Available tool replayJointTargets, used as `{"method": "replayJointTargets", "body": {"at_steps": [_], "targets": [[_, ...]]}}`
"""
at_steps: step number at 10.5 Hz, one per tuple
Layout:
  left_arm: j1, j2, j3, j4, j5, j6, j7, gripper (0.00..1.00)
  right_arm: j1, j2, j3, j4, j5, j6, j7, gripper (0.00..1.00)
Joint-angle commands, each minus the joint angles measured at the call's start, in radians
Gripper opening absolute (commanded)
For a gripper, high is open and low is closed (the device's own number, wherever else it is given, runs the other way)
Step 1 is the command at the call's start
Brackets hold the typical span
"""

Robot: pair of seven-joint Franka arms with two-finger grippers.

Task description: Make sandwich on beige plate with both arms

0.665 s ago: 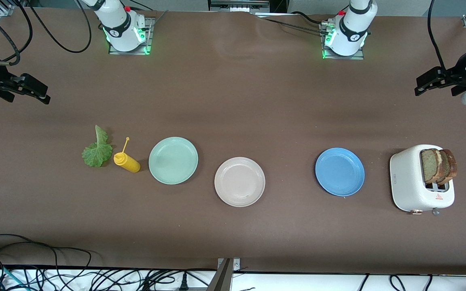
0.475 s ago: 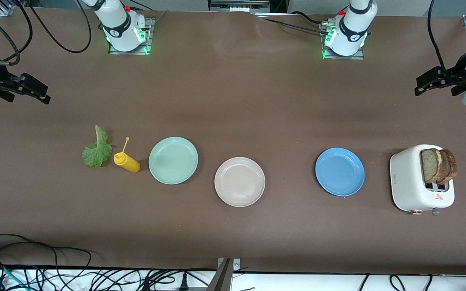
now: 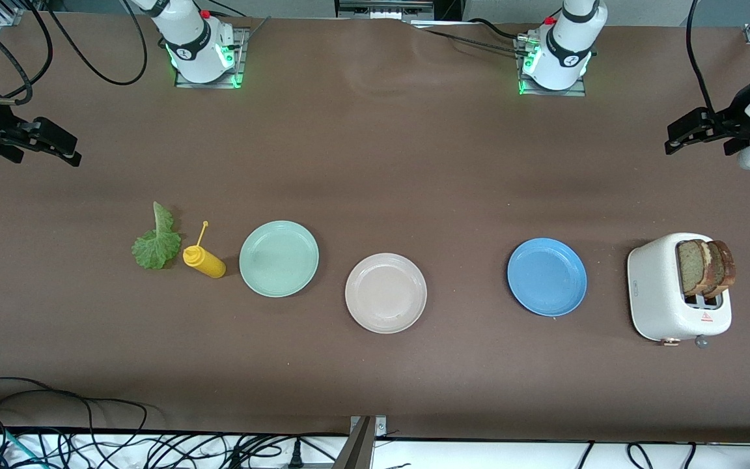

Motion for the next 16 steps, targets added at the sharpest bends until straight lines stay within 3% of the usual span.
{"method": "replayJointTargets", "body": {"at_steps": [1,4,10,16], "targets": [[0.004,0.016,0.000,0.031,-0.007,-0.007,0.019,1.00,0.000,-0.005,-0.002,0.012,0.014,-0.019,0.010,1.00],[0.011,0.059,0.003,0.054,-0.010,-0.002,0.021,1.00,0.000,-0.005,-0.002,0.012,0.014,-0.019,0.010,1.00],[0.083,0.293,0.006,0.244,-0.016,0.022,0.149,1.00,0.000,-0.005,-0.002,0.012,0.014,-0.020,0.010,1.00],[0.137,0.445,0.007,0.257,-0.010,0.191,0.248,1.00,0.000,-0.005,-0.002,0.012,0.015,-0.022,0.010,1.00]]}}
